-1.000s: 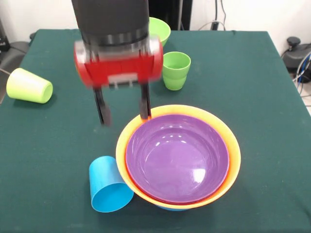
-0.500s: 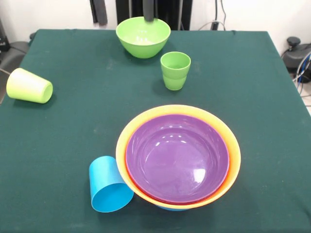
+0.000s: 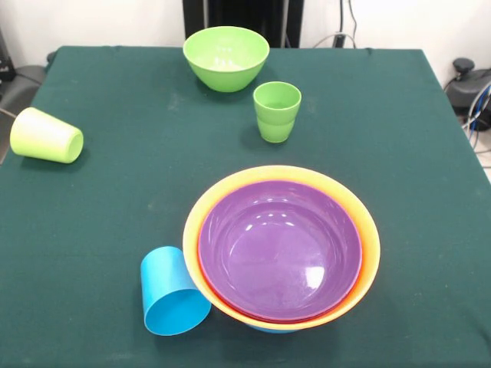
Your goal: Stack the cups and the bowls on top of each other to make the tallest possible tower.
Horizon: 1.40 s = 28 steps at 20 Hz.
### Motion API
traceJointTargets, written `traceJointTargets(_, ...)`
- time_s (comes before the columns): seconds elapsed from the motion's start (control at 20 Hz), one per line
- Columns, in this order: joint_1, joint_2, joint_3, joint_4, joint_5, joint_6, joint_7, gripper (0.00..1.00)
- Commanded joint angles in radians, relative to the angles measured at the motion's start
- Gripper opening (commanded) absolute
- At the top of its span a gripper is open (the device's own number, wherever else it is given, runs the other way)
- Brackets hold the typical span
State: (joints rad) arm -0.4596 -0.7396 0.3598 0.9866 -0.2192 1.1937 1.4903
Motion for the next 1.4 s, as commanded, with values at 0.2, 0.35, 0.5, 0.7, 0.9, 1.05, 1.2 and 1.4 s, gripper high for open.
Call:
traceJointTargets(0.2,0.001,-0.001,-0.064,0.302,0.003,-0.101,0.124,1.00)
traceJointTargets(0.35,-0.008,-0.025,-0.073,0.385,0.014,-0.176,0.122,1.00)
traceJointTargets(0.5,-0.017,-0.048,-0.078,0.462,0.021,-0.242,0.111,1.00)
traceJointTargets(0.7,-0.027,-0.083,-0.083,0.561,0.042,-0.315,0.124,1.00)
traceJointTargets(0.9,-0.027,-0.102,-0.092,0.641,0.047,-0.390,0.146,1.00)
traceJointTargets(1.05,-0.024,-0.099,-0.102,0.676,0.044,-0.442,0.161,1.00)
traceJointTargets(1.2,-0.018,-0.090,-0.115,0.704,0.043,-0.487,0.178,1.00)
traceJointTargets(1.4,-0.004,-0.077,-0.133,0.731,0.044,-0.522,0.190,1.00)
